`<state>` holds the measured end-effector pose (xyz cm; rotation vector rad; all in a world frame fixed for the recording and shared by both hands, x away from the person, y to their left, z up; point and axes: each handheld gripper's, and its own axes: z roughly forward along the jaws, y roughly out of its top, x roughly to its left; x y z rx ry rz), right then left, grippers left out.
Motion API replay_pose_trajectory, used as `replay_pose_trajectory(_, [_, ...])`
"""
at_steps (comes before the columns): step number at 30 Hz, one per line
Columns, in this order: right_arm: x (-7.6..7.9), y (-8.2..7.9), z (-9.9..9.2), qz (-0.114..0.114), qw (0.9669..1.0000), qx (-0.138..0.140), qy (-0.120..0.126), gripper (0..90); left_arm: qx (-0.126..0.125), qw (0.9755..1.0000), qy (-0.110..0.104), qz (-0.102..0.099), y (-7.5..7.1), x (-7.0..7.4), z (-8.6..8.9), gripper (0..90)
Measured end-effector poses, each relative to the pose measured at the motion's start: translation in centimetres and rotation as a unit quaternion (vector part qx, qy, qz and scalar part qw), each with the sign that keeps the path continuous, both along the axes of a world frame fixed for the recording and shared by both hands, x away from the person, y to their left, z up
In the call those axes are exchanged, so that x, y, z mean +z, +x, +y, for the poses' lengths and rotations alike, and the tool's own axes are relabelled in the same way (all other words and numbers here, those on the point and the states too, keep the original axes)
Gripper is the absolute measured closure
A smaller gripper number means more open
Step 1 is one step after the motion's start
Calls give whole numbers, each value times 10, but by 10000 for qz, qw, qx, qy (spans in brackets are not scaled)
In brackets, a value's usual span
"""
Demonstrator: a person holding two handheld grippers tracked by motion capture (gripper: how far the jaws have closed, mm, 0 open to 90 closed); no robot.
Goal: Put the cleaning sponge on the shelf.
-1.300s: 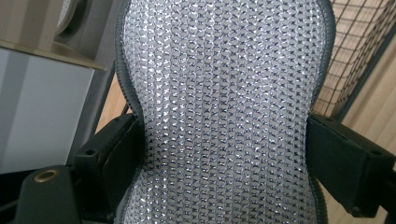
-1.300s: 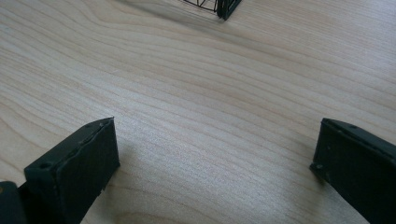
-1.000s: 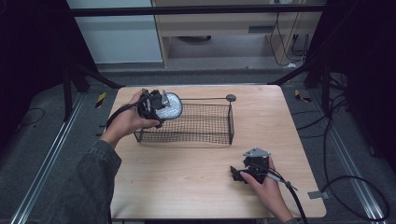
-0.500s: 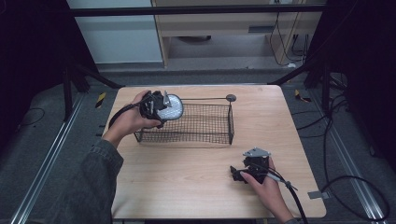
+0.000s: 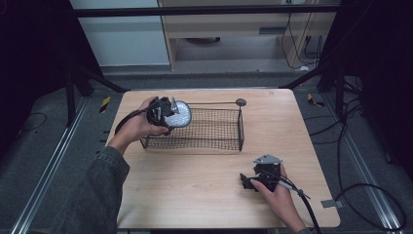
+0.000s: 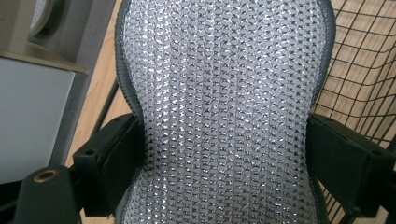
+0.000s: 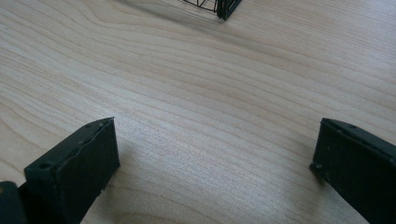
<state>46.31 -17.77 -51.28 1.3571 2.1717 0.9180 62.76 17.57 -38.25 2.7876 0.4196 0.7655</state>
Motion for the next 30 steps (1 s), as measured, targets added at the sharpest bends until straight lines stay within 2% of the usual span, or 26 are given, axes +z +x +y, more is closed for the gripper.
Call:
replay_pose_trajectory(8, [0,0,0,-1,10000,-2,1,5,77,10000,-38,38,4,-5,0,121])
replay_pose_trajectory(12, [0,0,0,-3,10000,-3,3,5,114,9997,-208,72,6,-4,1,98])
replay_pose_trajectory(14, [0,0,0,-1,10000,-2,2,5,153,9996,-254,15,7,-4,1,78])
replay_pose_trajectory(16, [0,0,0,-3,10000,-2,2,6,229,9990,-375,72,9,-4,3,56])
replay_pose_trajectory(19, [0,0,0,-4,10000,-2,-3,6,265,9986,-447,94,9,-5,4,36])
replay_pose_trajectory(24, [0,0,0,-3,10000,-3,4,5,301,9981,-531,45,8,-1,5,46])
replay_pose_trajectory(30, [0,0,0,-5,10000,0,-2,5,292,9968,-744,44,4,4,4,53])
